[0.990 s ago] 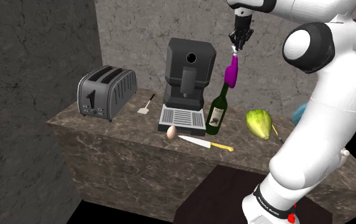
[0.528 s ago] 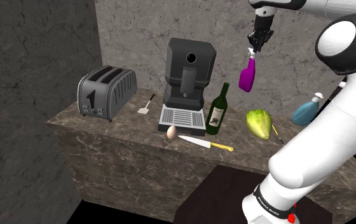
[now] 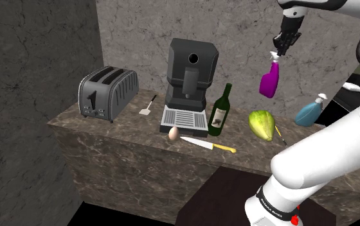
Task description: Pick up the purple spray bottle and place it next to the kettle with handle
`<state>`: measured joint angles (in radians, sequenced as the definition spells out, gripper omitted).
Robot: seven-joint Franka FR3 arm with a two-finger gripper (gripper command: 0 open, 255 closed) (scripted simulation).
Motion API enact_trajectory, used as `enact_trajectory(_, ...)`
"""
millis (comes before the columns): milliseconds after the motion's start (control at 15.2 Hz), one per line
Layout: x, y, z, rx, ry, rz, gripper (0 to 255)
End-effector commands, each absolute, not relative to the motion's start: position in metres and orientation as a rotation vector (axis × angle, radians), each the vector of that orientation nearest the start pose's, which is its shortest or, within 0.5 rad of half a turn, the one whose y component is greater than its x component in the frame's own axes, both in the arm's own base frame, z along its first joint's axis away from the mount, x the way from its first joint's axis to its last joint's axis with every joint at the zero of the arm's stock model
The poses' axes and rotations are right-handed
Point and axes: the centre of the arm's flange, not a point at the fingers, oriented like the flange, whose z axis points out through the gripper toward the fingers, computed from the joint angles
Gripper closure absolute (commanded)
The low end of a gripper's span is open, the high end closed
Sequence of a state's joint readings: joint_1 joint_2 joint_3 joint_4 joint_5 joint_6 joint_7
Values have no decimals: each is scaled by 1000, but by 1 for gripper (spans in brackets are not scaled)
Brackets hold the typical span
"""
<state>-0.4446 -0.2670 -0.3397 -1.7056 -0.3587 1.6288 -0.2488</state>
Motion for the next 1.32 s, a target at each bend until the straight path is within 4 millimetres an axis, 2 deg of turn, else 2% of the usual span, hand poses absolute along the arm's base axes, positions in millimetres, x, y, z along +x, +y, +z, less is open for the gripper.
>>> enact_trajectory(0, 267, -385, 701, -3336, 926, -31, 255)
enact_trajectory(1254, 20, -420, 729, -3336, 926, -31, 255)
